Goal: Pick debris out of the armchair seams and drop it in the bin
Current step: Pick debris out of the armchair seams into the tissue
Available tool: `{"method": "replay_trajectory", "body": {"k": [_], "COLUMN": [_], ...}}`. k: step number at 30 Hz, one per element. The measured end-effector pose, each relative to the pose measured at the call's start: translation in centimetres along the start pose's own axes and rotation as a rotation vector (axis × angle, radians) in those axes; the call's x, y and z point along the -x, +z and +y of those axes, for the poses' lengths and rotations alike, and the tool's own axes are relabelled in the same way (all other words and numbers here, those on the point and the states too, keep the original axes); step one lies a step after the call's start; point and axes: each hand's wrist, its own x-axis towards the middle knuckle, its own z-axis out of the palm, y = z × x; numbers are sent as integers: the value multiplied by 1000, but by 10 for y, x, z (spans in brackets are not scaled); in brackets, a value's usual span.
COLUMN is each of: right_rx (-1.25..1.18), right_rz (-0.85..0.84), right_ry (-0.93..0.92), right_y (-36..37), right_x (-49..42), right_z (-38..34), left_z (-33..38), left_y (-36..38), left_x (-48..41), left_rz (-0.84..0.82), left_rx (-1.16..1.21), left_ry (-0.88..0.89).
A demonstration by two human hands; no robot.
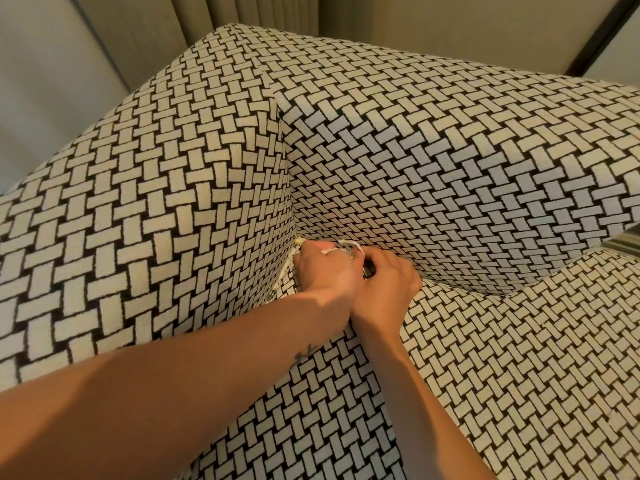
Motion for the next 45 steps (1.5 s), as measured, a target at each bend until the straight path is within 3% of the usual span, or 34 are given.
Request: {"method": "replay_trajectory", "body": {"k": [7, 12, 20, 37, 45], "right_rx": [-3, -228, 251, 424, 453], "right_rz": [-140, -86, -366, -429, -418], "right_ry": [-55, -46, -101, -94, -320], "right_y": [0, -2, -6, 4, 5], "right_x": [-2, 1, -11, -26, -14], "right_z": [5, 0, -14, -24, -16], "left_z": [-1, -2, -3, -1, -4], "left_y": [0, 0, 2, 3, 3], "left_x": [-6, -9, -12, -11, -12], "left_rz": [77, 97, 128, 104, 115], "left_rx": [-81, -61, -28, -120, -126], "left_ry": [-28, -53, -67, -53, -44]}}
